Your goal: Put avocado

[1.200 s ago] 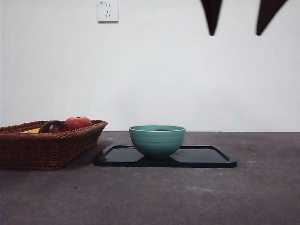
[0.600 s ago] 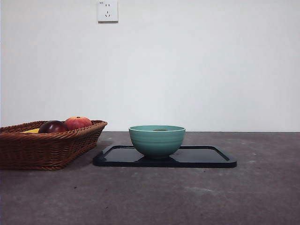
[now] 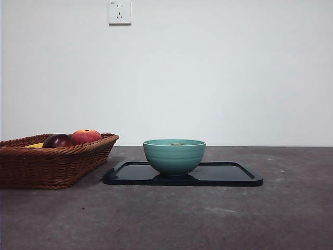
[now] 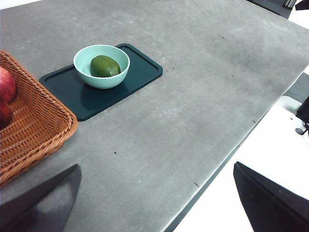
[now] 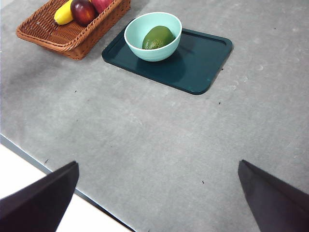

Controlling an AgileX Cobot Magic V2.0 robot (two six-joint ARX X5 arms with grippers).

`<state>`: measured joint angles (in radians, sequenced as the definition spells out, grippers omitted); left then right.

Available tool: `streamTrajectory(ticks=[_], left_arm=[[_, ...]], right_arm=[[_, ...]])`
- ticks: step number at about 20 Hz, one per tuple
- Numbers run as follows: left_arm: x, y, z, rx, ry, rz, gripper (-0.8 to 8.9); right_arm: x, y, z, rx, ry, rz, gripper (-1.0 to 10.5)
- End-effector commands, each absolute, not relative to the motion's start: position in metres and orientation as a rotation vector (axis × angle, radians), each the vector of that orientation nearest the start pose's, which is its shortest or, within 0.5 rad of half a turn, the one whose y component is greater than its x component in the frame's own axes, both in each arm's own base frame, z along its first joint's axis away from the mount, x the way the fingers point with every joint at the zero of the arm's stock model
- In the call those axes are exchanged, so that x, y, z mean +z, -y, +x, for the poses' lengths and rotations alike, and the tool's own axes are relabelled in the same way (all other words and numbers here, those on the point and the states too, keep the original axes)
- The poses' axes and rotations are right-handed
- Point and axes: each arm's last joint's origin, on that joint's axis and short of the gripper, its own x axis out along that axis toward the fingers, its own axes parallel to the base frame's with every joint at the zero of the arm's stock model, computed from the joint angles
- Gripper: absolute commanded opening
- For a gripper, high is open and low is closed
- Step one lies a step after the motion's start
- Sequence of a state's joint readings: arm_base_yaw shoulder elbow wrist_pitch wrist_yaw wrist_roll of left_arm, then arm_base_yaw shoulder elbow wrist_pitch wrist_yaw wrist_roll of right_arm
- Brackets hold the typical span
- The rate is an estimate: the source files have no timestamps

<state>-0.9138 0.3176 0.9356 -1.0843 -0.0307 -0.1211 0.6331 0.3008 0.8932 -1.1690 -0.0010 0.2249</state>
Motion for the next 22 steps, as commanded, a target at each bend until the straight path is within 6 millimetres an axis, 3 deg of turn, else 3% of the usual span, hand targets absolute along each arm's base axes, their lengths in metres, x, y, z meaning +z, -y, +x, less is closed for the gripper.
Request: streamTrajectory(ticks=[1, 2, 3, 4, 17, 20, 22], left_arm=[[0.3373, 0.0149, 0.0126, -0.844, -0.455, 0.094, 4.53], [0.3373, 0.0149, 0.0126, -0.844, -0.455, 0.094, 2.95], [0.337, 0.0149, 0.0126, -0.843, -0.457, 0.095, 0.05], [0.3375, 0.0151, 0.0128, -0.843, -0.452, 0.092, 0.24], [0.3383, 0.0153, 0.0129, -0.845, -0.444, 0.088, 0.07], [0.3371, 0.016, 0.0158, -0.75, -0.461, 0.057, 0.07], [0.3338, 0.0146, 0.0207, -0.572, -0.475, 0.021, 0.06]], right_arm=[[0.319, -0.0113, 0.0151, 0.558, -0.601, 0.038, 4.7], [0.3189, -0.0113, 0.0151, 0.558, -0.602, 0.038, 2.7], [0.3189, -0.0113, 0.015, 0.561, -0.602, 0.038, -0.3], [0.319, -0.0114, 0.0151, 0.563, -0.601, 0.036, 0.2], [0.3191, -0.0112, 0.0151, 0.558, -0.601, 0.037, 0.2], [0.3191, -0.0112, 0.0151, 0.558, -0.601, 0.037, 0.2], [0.3191, -0.0112, 0.0151, 0.558, -0.601, 0.037, 0.2]])
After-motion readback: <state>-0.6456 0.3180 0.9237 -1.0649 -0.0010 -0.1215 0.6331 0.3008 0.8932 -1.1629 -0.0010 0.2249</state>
